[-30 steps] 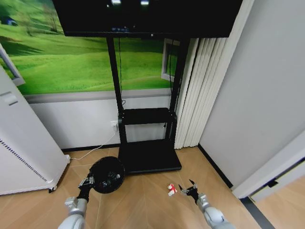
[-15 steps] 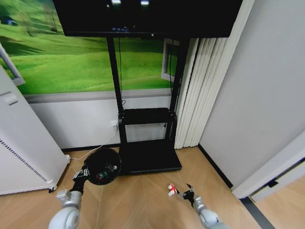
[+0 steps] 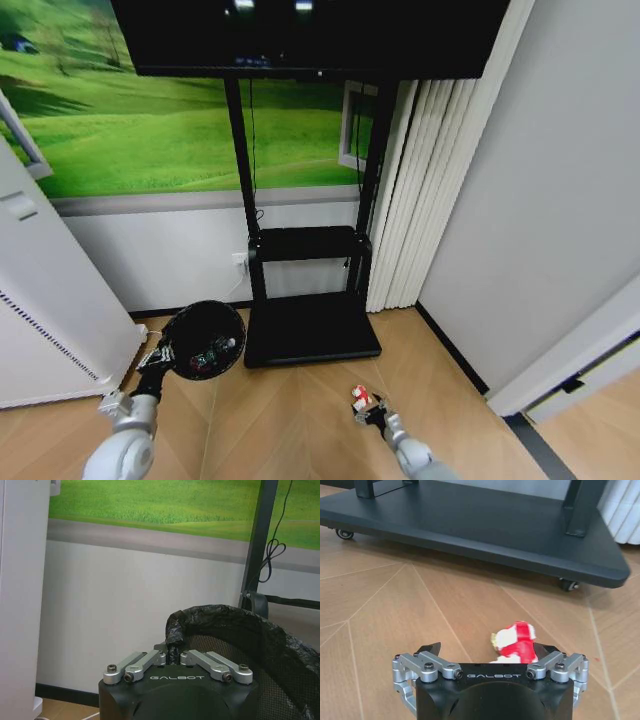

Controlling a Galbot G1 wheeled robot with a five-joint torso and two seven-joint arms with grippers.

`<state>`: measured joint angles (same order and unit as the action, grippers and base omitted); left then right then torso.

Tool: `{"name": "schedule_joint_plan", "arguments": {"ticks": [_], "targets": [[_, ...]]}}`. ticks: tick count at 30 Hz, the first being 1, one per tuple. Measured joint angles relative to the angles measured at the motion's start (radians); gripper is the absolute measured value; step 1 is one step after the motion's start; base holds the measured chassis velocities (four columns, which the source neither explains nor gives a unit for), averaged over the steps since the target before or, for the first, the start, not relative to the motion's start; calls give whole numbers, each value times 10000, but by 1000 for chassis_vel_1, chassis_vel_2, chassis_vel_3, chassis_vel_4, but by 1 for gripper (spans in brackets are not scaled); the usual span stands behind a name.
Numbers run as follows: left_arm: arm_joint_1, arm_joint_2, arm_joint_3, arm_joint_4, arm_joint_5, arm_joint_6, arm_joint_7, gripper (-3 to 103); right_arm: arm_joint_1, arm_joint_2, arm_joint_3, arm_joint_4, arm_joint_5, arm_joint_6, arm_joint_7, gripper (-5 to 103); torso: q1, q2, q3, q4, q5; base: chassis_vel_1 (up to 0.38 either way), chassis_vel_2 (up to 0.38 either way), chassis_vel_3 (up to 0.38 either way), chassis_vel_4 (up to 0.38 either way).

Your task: Pick up the trash bin and place the garbage on the floor into it.

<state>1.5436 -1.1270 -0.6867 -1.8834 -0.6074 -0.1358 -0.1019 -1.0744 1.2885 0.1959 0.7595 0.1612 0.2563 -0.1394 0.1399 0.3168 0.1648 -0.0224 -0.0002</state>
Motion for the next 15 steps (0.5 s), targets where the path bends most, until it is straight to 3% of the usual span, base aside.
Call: {"name": "schedule_joint_plan", "arguments": {"ticks": [15], "targets": [[450, 41, -525, -386, -60, 15, -35, 7, 1575, 890, 10, -2311, -284, 186, 606, 100, 0, 0, 0, 0, 2, 0, 0, 0, 0]]}}
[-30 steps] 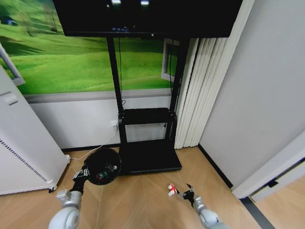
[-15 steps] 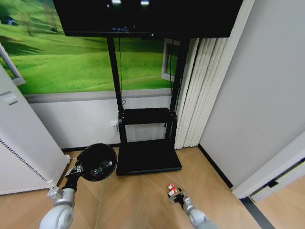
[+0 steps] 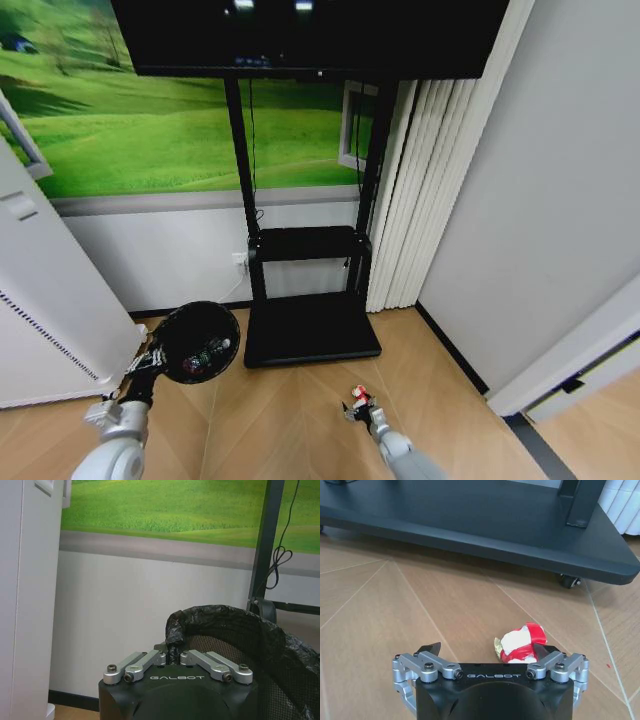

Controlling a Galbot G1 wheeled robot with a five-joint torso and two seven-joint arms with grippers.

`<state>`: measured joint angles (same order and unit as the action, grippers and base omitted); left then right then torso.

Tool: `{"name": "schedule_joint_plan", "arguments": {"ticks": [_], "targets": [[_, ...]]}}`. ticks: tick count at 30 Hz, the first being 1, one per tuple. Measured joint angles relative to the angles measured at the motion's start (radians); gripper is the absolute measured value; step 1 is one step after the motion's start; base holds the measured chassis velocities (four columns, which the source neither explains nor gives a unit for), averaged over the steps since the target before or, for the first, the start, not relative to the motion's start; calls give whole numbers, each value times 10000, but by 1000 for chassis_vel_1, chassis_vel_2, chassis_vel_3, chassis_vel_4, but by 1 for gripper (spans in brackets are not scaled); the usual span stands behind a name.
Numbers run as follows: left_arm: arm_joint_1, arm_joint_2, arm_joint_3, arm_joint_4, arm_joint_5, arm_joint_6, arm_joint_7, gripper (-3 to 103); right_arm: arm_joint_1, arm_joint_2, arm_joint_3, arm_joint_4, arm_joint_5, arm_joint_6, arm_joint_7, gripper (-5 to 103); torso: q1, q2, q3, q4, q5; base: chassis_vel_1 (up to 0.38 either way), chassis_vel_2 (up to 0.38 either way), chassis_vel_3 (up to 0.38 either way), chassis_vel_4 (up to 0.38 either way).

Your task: Pick up the trash bin and place the garbage on the floor into it.

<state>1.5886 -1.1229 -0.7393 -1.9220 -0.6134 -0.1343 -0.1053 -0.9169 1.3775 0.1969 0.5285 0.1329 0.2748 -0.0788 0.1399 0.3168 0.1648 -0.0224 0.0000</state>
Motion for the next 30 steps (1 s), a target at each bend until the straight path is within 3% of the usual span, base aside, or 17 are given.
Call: {"name": "schedule_joint_plan", "arguments": {"ticks": [30], "targets": [[-1, -48, -41, 22, 44, 47, -14, 7, 769, -176, 343, -869, -310, -521, 189, 100, 1, 0, 0, -1, 1, 0, 0, 0, 0]]}}
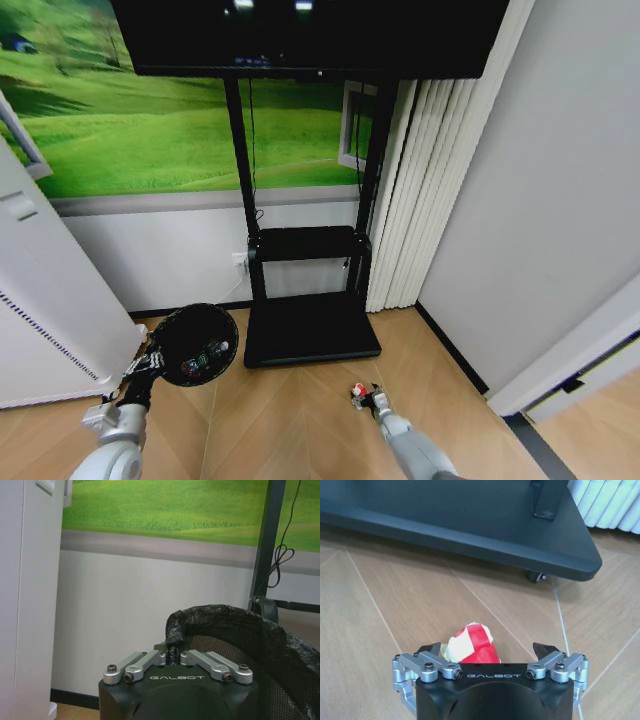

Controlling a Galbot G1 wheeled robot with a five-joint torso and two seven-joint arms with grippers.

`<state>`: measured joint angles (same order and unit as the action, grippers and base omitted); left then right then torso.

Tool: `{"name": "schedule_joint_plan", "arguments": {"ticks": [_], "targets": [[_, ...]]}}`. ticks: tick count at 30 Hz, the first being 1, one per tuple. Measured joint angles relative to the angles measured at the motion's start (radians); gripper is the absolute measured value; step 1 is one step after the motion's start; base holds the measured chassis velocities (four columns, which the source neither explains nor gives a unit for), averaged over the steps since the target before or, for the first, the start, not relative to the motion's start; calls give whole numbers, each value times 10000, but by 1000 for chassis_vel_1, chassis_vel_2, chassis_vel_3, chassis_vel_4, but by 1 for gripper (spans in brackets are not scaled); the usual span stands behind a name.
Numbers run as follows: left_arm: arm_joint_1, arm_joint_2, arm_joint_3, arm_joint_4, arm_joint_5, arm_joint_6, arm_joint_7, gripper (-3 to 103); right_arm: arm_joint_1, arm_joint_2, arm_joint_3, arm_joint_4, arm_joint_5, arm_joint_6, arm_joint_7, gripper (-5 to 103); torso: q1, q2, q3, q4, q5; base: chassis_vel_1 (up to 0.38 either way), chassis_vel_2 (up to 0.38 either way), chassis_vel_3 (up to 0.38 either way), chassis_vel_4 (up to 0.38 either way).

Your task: Pick up the trash bin and place the garbage on the floor into it.

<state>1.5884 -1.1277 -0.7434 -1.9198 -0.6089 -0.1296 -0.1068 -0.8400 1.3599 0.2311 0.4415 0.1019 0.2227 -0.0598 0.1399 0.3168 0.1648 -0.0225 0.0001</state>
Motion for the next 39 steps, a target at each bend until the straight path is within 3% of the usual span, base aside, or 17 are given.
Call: {"name": "schedule_joint_plan", "arguments": {"ticks": [13, 17, 19, 20, 21, 23, 26, 28, 29, 35, 39], "targets": [[42, -9, -54, 53, -34, -37, 31, 7, -117, -30, 63, 20, -146, -225, -75, 101, 0, 0, -1, 0, -1, 0, 0, 0, 0], [47, -38, -57, 53, -33, -46, 34, 7, -115, -54, 134, -15, -186, -188, -383, 90, 0, 0, -1, 0, -2, 0, 0, 0, 0], [38, -40, -51, 53, -33, -46, 34, 7, -114, -59, 136, -18, -189, -172, -438, 90, 0, 0, -1, 0, -1, 0, 0, 0, 0], [24, -40, -39, 53, -33, -46, 31, 7, -109, -70, 139, -28, -190, -157, -479, 79, 0, 0, -1, 0, -1, 0, 0, 0, 0], [24, -40, -39, 53, -33, -46, 31, 7, -109, -70, 139, -28, -190, -157, -479, 79, 0, 0, -1, 0, -1, 0, 0, 0, 0], [25, -41, -15, 78, -22, -47, 33, 7, -91, -76, 143, -60, -188, -146, -520, 68, 0, 0, -1, 0, -1, 0, 0, 0, 0], [24, -47, 5, 108, 5, -50, 38, 7, -87, -77, 162, -83, -182, -135, -575, 62, 0, 0, -1, 1, -1, 0, 0, 0, 0], [-4, -55, 57, 118, 26, -52, 38, 7, -80, -72, 216, -132, -179, -115, -652, 51, 0, 0, -1, 0, -1, 0, 0, 0, 0], [-4, -55, 57, 118, 26, -52, 38, 7, -80, -72, 216, -132, -179, -115, -652, 51, 0, 0, -1, 0, -1, 0, 0, 0, 0], [-65, -42, 117, 149, 41, -52, 32, 7, -65, -79, 228, -149, -171, -102, -694, 28, 0, 0, -1, 0, -1, 0, 0, 0, 0], [-95, -29, 142, 166, 41, -52, 27, 7, -50, -109, 241, -179, -168, -99, -749, 21, 0, 0, -1, 0, -1, 0, 0, 0, 0]]}}
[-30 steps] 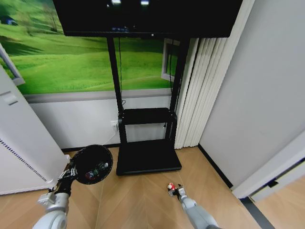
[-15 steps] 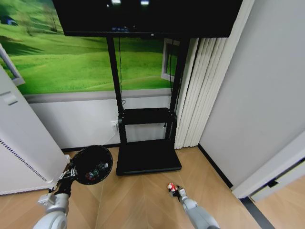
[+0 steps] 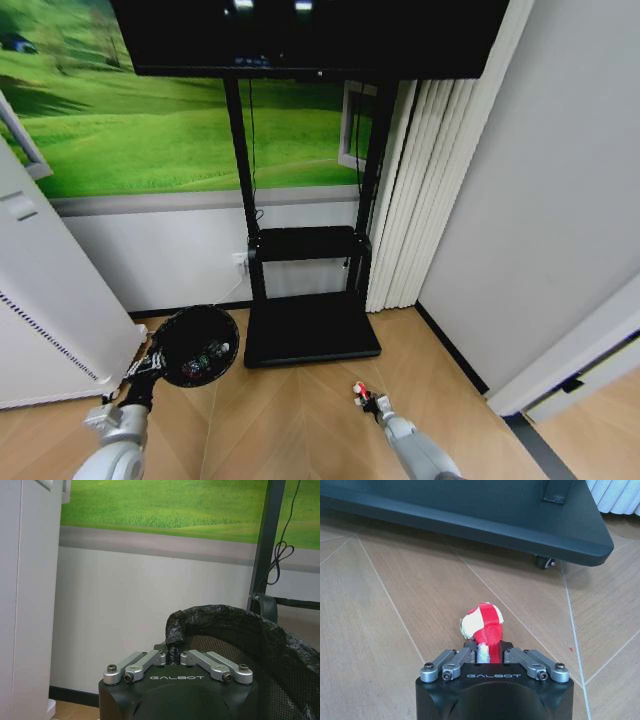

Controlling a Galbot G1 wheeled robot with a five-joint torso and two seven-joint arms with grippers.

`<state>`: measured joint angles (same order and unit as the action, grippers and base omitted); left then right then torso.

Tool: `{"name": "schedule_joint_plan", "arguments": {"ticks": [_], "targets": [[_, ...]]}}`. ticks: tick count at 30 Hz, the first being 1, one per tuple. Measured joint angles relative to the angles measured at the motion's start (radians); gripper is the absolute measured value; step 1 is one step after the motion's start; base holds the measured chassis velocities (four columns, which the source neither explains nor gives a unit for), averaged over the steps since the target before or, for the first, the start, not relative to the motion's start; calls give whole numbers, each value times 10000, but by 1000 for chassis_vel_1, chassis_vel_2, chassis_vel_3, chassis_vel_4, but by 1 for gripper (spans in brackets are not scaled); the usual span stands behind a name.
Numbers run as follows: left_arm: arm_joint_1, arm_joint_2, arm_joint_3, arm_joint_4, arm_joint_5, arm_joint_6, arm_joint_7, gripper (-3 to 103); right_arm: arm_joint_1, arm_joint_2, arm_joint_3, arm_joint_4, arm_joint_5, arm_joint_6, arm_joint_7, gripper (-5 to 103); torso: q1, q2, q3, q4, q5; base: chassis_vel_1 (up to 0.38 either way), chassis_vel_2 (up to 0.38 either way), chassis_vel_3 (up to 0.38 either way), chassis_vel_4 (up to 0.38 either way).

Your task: Pick up the trash bin and place the garbage on the floor into it.

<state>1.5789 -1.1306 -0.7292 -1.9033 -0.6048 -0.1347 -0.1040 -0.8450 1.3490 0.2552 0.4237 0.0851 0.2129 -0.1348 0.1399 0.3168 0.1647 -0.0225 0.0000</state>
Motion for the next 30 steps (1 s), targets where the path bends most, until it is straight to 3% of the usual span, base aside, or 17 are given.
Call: {"name": "schedule_joint_plan", "arguments": {"ticks": [30], "targets": [[-35, -50, 153, 84, 125, 0, 11, 7, -163, -95, 196, 60, -27, 70, -120, 21, 0, 0, 0, 0, 0, 0, 0, 0, 0]]}}
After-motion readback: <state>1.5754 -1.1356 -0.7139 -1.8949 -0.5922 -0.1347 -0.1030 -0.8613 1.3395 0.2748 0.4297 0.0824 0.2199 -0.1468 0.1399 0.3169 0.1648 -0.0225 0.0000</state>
